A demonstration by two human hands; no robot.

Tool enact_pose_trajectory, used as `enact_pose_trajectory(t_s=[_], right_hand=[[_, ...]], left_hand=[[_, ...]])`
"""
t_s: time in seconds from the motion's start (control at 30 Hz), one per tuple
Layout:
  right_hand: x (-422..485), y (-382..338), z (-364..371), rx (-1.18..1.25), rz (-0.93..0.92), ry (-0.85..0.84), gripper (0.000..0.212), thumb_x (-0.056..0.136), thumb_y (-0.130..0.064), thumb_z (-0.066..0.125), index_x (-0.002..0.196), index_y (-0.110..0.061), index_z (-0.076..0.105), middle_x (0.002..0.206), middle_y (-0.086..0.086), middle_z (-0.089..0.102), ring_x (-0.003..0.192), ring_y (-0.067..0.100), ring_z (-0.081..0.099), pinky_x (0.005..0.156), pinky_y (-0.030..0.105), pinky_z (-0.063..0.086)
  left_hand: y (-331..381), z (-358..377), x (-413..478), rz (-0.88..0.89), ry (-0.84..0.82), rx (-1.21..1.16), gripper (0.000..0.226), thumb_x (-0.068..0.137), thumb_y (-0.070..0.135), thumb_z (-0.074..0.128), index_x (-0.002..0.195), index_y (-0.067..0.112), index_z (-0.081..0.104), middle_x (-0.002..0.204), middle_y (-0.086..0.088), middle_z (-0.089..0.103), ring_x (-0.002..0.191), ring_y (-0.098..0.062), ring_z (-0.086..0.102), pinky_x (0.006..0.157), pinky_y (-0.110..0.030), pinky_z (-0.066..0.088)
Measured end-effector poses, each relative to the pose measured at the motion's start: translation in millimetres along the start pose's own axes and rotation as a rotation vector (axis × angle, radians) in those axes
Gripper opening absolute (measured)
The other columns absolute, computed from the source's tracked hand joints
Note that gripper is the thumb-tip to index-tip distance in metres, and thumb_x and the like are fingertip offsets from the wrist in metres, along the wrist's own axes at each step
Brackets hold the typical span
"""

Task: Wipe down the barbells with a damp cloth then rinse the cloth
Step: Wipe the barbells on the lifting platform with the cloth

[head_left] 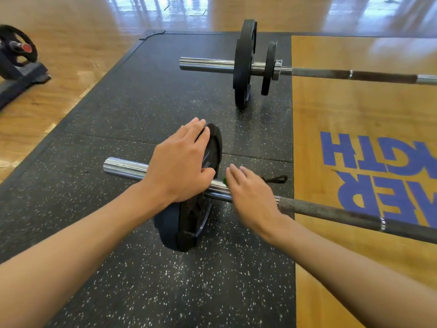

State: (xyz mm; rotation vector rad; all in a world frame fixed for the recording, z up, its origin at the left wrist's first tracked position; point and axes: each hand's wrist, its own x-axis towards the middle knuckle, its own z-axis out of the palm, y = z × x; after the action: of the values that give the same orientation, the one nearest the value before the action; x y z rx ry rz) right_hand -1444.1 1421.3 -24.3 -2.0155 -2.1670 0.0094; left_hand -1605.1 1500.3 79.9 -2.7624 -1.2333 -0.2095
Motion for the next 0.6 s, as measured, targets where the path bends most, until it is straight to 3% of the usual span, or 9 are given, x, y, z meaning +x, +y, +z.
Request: enact_pose_trajectory(t_s=[0.1, 0.2, 0.3, 0.43, 0.53, 0.6], right_hand=[[22, -28, 5, 0.055, 0.077, -0.033, 0.054, 0.091, -0.007, 0.056, 0.142, 0.001, 0.042, 0.138, 0.017, 0.052, 0.118, 0.033, 0.058, 0.096, 0.039, 0.052], [26, -46, 16, 0.021, 0.074, -0.004, 0.055, 0.095, -0.008, 0.044, 0.148, 0.006, 0.038, 0.146, 0.024, 0.047, 0.132, 0.039, 0.049, 0.110, 0.041, 0.044], [-1, -25, 24, -0.161, -0.143, 0.044, 0.061, 0.093, -0.008, 0.029, 0.152, 0.007, 0.033, 0.154, 0.030, 0.037, 0.139, 0.048, 0.041, 0.114, 0.049, 0.042], [-27, 20, 4, -0.351, -0.457, 0.062, 0.062, 0.098, -0.001, 0.007, 0.150, 0.005, 0.039, 0.154, 0.028, 0.039, 0.137, 0.051, 0.042, 0.114, 0.055, 0.038], [-42, 36, 5, -0.431, -0.605, 0.082, 0.051, 0.101, 0.001, 0.023, 0.139, 0.002, 0.056, 0.153, 0.023, 0.043, 0.139, 0.051, 0.040, 0.117, 0.056, 0.034], [-57, 51, 3, -0.426, -0.673, 0.086, 0.048, 0.102, -0.001, 0.028, 0.142, 0.001, 0.055, 0.158, 0.020, 0.039, 0.145, 0.049, 0.033, 0.119, 0.056, 0.030]], left_hand=[[-1, 0, 2, -0.002, 0.009, -0.006, 0.078, 0.080, 0.043, 0.047, 0.149, 0.006, 0.043, 0.158, -0.009, 0.039, 0.149, -0.021, 0.031, 0.113, -0.035, 0.037], [0, 0, 1, 0.000, 0.011, -0.010, 0.076, 0.084, 0.044, 0.048, 0.150, 0.007, 0.042, 0.159, -0.008, 0.038, 0.150, -0.020, 0.029, 0.113, -0.033, 0.035], [-2, 0, -1, 0.011, 0.013, -0.013, 0.074, 0.084, 0.039, 0.057, 0.150, 0.006, 0.043, 0.159, -0.008, 0.038, 0.150, -0.020, 0.029, 0.111, -0.034, 0.038], [-4, 0, 1, 0.008, -0.003, -0.028, 0.076, 0.081, 0.040, 0.049, 0.149, 0.006, 0.042, 0.158, -0.009, 0.039, 0.149, -0.021, 0.030, 0.108, -0.037, 0.043], [-4, -1, 6, 0.012, -0.012, -0.044, 0.079, 0.080, 0.040, 0.046, 0.151, 0.006, 0.041, 0.159, -0.009, 0.038, 0.150, -0.020, 0.029, 0.109, -0.038, 0.043], [-4, -1, 7, 0.009, -0.015, -0.040, 0.080, 0.080, 0.041, 0.045, 0.151, 0.006, 0.040, 0.159, -0.008, 0.037, 0.150, -0.020, 0.028, 0.109, -0.038, 0.043]])
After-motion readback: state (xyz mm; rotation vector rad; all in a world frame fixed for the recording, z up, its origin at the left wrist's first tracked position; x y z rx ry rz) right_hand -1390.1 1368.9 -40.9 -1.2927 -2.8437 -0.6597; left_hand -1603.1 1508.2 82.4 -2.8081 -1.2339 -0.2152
